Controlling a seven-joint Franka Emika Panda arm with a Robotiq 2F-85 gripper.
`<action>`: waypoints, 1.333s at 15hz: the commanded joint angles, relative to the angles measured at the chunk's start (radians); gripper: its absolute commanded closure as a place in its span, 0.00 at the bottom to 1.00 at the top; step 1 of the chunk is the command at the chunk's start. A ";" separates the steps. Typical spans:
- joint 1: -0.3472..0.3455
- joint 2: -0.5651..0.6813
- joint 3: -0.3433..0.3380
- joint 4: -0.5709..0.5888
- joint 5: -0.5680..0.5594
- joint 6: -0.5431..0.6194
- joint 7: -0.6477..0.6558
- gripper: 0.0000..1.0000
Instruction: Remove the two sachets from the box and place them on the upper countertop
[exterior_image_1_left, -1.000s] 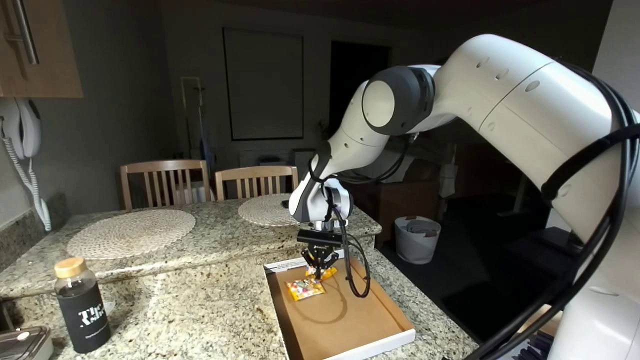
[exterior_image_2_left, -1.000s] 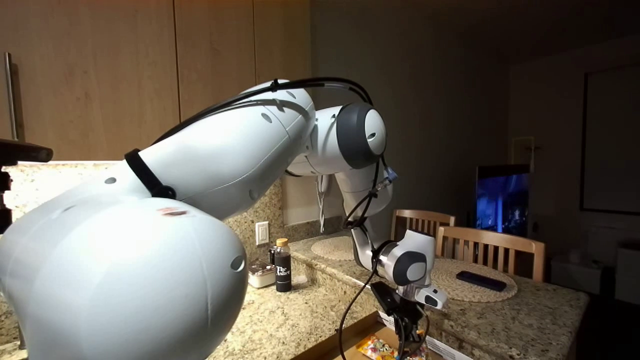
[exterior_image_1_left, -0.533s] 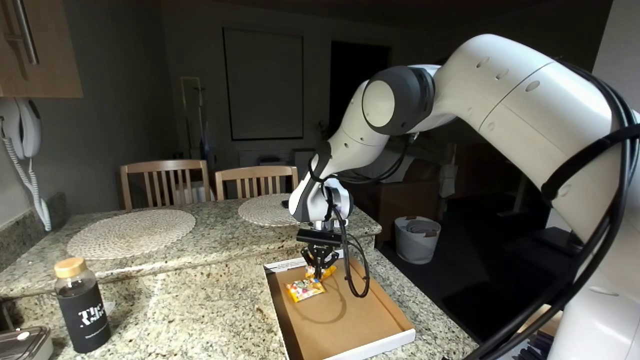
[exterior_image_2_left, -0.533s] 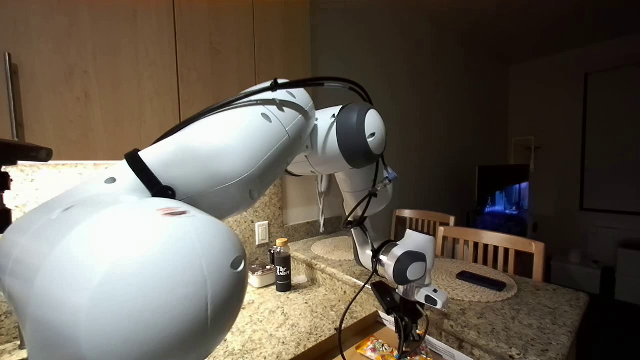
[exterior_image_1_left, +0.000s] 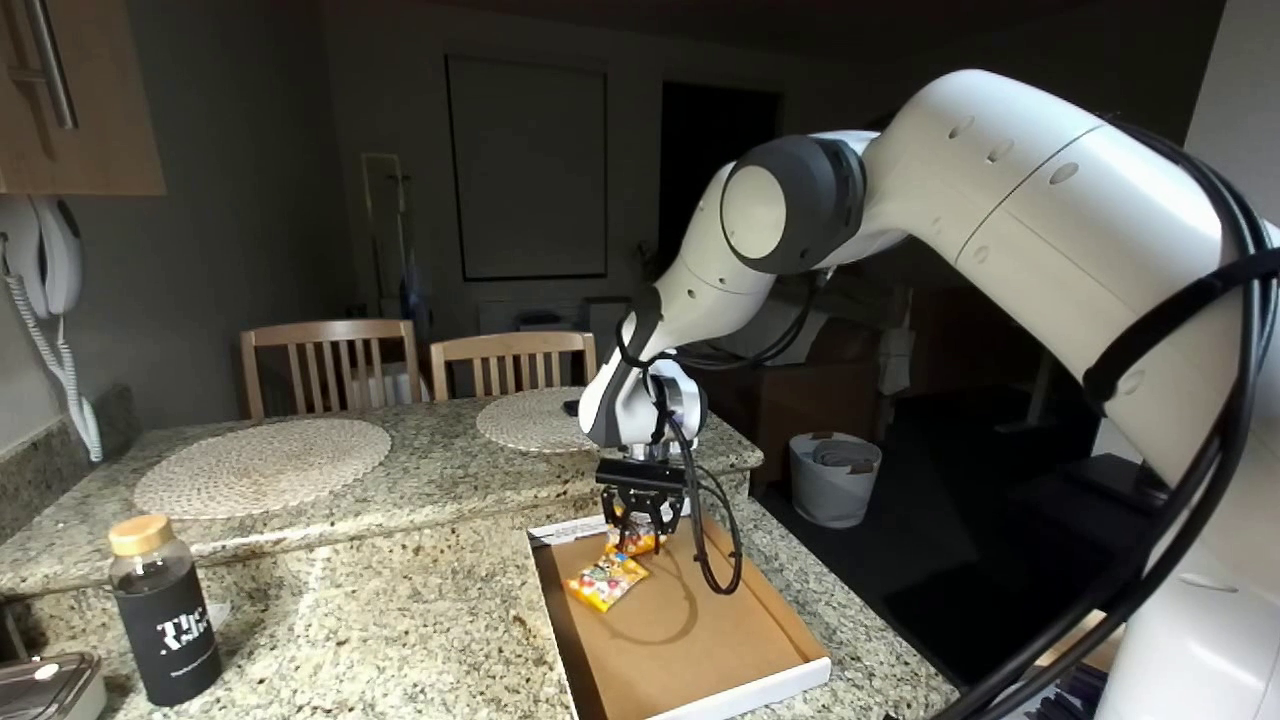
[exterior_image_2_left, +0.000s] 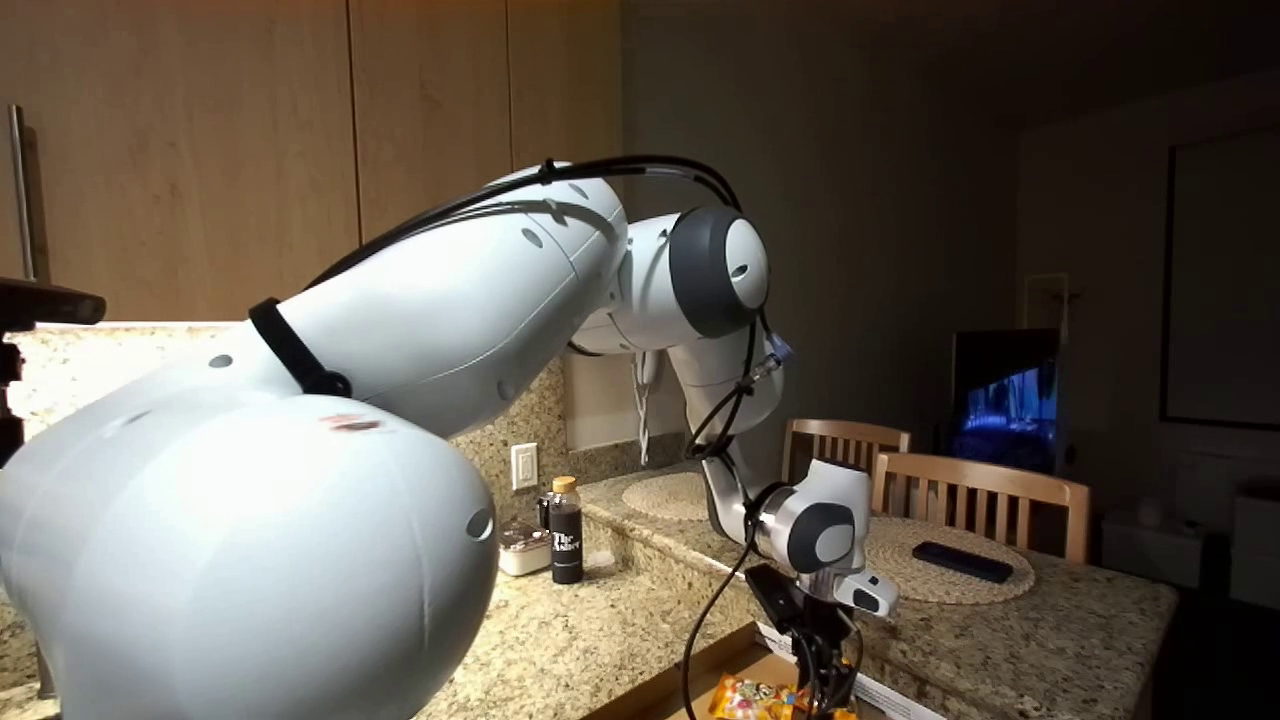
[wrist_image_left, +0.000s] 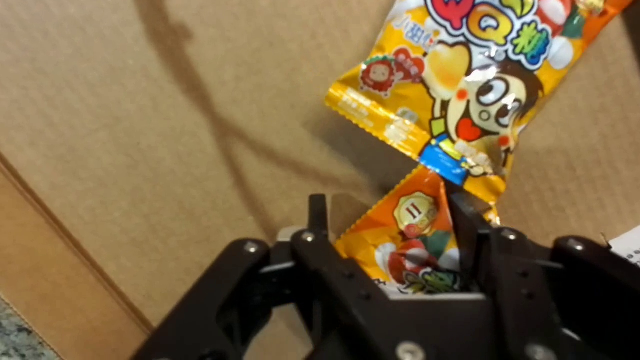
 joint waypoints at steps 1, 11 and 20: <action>0.023 0.018 -0.014 0.000 -0.041 0.079 0.034 0.12; 0.051 0.042 -0.026 0.005 -0.039 0.167 0.043 0.94; 0.006 -0.071 0.025 -0.102 -0.025 0.046 -0.024 1.00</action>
